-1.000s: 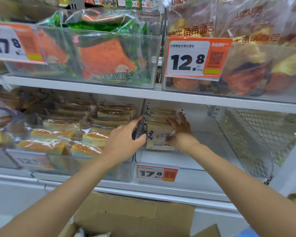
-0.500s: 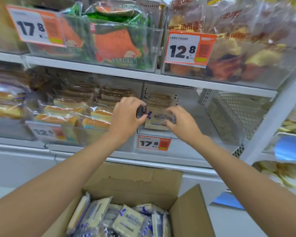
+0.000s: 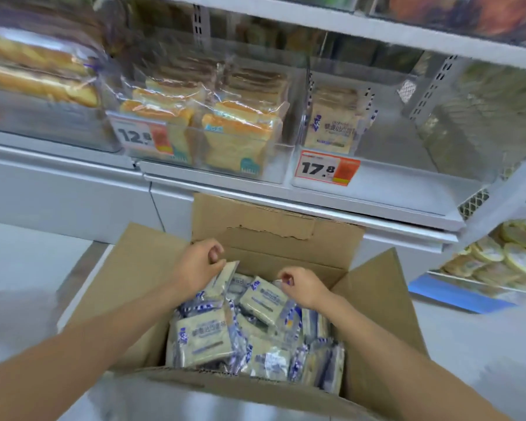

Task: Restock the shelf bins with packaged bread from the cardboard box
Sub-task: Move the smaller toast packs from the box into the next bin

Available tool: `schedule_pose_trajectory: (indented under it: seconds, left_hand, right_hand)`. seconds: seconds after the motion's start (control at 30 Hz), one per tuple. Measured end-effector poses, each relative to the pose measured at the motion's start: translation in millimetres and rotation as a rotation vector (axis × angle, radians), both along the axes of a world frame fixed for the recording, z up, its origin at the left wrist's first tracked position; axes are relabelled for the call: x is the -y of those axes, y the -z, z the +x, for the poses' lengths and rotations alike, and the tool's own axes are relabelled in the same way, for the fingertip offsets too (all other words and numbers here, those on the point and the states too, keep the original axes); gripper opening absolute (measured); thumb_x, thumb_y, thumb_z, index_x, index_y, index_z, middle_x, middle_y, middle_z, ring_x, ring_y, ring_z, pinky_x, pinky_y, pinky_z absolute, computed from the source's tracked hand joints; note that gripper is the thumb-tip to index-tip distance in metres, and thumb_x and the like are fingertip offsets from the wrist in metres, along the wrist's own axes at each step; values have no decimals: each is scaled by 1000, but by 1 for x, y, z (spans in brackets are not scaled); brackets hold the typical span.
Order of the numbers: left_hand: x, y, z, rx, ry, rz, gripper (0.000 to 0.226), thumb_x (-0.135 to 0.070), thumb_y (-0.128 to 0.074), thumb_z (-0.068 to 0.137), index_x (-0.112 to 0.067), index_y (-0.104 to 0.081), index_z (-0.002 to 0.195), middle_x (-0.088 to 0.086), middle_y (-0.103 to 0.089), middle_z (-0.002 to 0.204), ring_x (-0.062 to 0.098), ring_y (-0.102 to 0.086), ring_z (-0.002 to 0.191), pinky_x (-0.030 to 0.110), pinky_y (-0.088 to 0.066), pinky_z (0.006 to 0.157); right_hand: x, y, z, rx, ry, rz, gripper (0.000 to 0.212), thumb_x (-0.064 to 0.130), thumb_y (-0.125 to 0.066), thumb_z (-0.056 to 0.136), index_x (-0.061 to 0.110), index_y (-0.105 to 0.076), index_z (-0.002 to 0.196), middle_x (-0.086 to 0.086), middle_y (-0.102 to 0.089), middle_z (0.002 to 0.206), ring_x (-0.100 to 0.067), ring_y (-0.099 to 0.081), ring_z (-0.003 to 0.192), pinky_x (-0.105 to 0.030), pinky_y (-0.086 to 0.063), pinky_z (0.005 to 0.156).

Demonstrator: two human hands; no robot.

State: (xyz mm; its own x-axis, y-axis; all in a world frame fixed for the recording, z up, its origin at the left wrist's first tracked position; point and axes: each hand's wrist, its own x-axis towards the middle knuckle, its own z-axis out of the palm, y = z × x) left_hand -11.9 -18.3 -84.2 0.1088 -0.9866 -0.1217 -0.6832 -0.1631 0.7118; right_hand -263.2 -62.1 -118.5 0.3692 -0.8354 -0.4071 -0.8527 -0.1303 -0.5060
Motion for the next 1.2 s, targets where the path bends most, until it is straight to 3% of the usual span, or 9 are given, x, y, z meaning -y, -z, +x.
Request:
schedule_pose_trajectory:
  seconds: [0.2,0.3,0.47,0.57,0.67,0.77,0.87,1.0,1.2]
  left_hand:
    - [-15,28,19,-145,-87,65,8,-3,-65,90,-1,-62,97,10,-55,79,4,-45,67,3,-37,59]
    - [-17,32,24,-158,-83,100,11,-9,-65,90,-10,-62,100,5,-57,83,11,-50,63,14,-42,55]
    - [-19,36,24,-177,-133,137,16,-9,-65,90,-25,-61,92,-2,-61,80,14,-54,62,22,-43,57]
    - [-12,31,16,-260,-151,99,18,-19,-72,86,-22,-62,101,-5,-63,91,13,-60,75,23,-50,66]
    - [-2,18,-2,-319,-2,196,61,-37,-83,74,-28,-53,126,-17,-57,113,2,-60,98,20,-51,83]
    - [5,14,-13,-447,79,327,40,-23,-81,78,-13,-63,113,-3,-70,105,12,-67,93,20,-56,78]
    - [2,19,2,-430,-51,277,33,-27,-76,83,-4,-67,105,15,-73,101,22,-70,87,39,-56,82]
    - [-10,27,30,-531,-172,267,25,-24,-74,84,-15,-67,107,1,-76,98,12,-73,83,23,-56,65]
    - [-18,35,33,-550,-167,320,22,-24,-74,85,-21,-67,105,-3,-76,98,20,-73,90,41,-58,80]
  right_hand:
    - [-11,87,18,-268,31,164,68,37,-49,98,9,-20,152,-15,-33,153,-32,-32,139,-35,-34,107]
    - [-10,85,22,-324,60,179,84,50,-67,83,9,-30,147,-12,-26,154,-33,-19,143,-39,-24,116]
    - [3,50,9,-79,100,98,51,24,-83,68,24,-41,97,0,-62,97,-25,-61,90,-36,-47,72]
    - [3,13,4,-22,39,-60,48,28,-80,71,25,-37,93,10,-61,81,-18,-60,79,-35,-38,76]
    - [-2,-16,13,131,-15,-50,50,31,-82,71,32,-41,100,12,-65,92,-12,-62,86,-33,-46,81]
    - [-7,-27,28,256,-58,-47,66,31,-83,72,33,-42,123,10,-57,121,-9,-58,108,-29,-50,93]
    - [-8,-22,23,260,65,-156,94,33,-81,75,28,-24,149,9,-28,148,-7,-28,134,-31,-23,115]
    - [-22,23,2,104,-43,95,40,23,-73,85,19,-53,119,4,-53,113,-12,-51,105,-30,-42,93]
    - [-60,77,3,-29,-205,428,37,21,-76,81,18,-57,112,6,-51,98,-14,-50,92,-33,-45,87]
